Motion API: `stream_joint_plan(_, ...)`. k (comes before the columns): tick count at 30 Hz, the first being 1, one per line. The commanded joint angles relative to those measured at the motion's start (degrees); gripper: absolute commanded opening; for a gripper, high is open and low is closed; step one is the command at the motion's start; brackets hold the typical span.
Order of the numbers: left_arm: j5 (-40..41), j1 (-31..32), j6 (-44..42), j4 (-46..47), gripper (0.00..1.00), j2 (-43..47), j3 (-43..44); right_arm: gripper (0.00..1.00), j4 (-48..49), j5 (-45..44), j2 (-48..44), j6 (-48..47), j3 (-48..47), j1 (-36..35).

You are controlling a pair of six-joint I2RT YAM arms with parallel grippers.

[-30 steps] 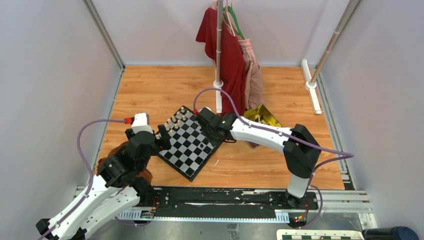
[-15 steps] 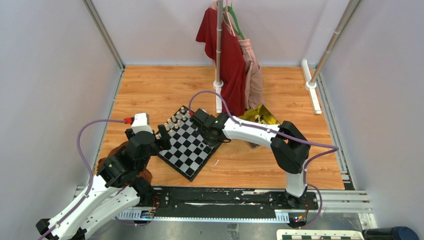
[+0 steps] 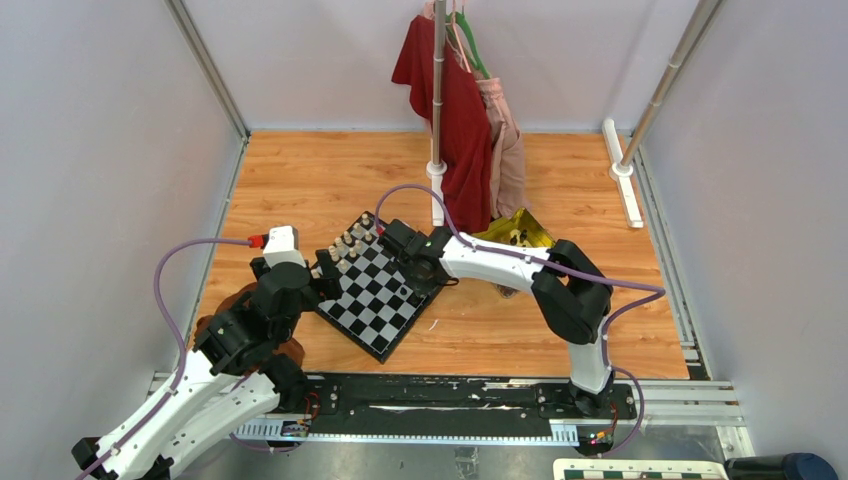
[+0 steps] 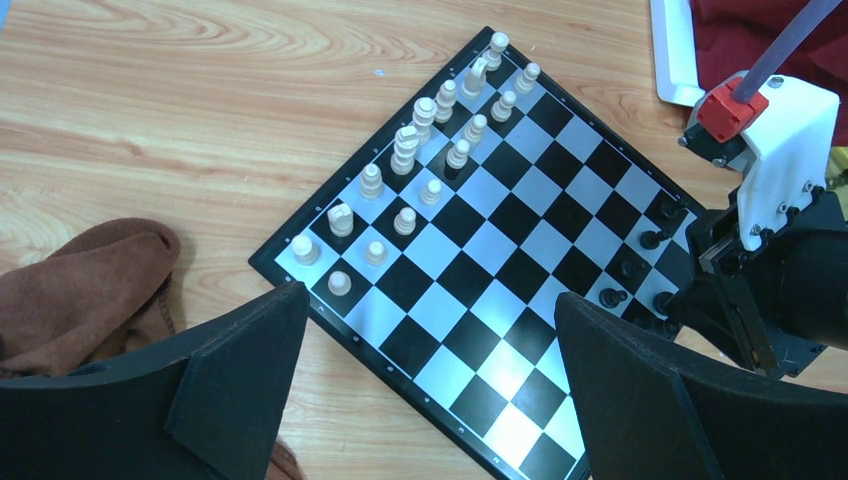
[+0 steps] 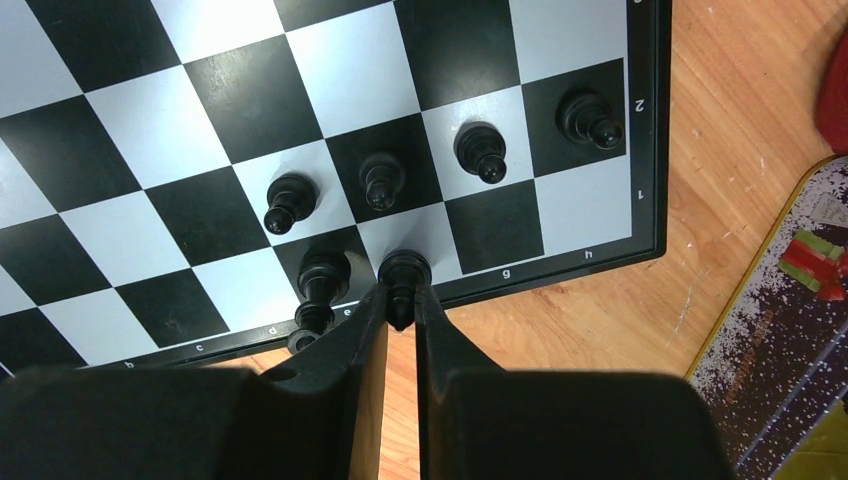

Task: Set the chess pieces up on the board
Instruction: Place the chess piece on the chessboard.

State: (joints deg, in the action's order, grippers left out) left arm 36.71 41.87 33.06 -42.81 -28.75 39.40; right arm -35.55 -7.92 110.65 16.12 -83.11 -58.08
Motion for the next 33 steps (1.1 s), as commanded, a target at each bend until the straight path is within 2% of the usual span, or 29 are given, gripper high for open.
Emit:
stream_joint_plan(1, 1.5, 0.8, 0.6, -0.2, 1.00, 0.3, -0.7, 0.00, -0.6, 0.8, 1.0, -0.9, -1.2, 0.7)
stream_joint_plan(14, 1.4, 0.8, 0.5, -0.1, 1.00, -0.1, -0.6, 0.02, -0.1, 1.3, 2.0, -1.0, -1.1, 1.3)
stream_joint_plan(18, 1.4, 0.8, 0.5, 0.0, 1.00, -0.2, -0.7, 0.09, 0.0, 1.3, 2.1, -0.9, -0.8, 1.2)
stream_joint_plan(23, 1.4, 0.8, 0.5, 0.0, 1.00, -0.3, -0.7, 0.27, 0.0, 1.0, 1.9, -1.2, -0.6, 1.2)
stream_joint_plan(33, 1.3, 0.8, 0.5, -0.1, 1.00, 0.0, -0.7, 0.34, -0.2, 0.5, 1.0, -1.4, -0.3, 1.3)
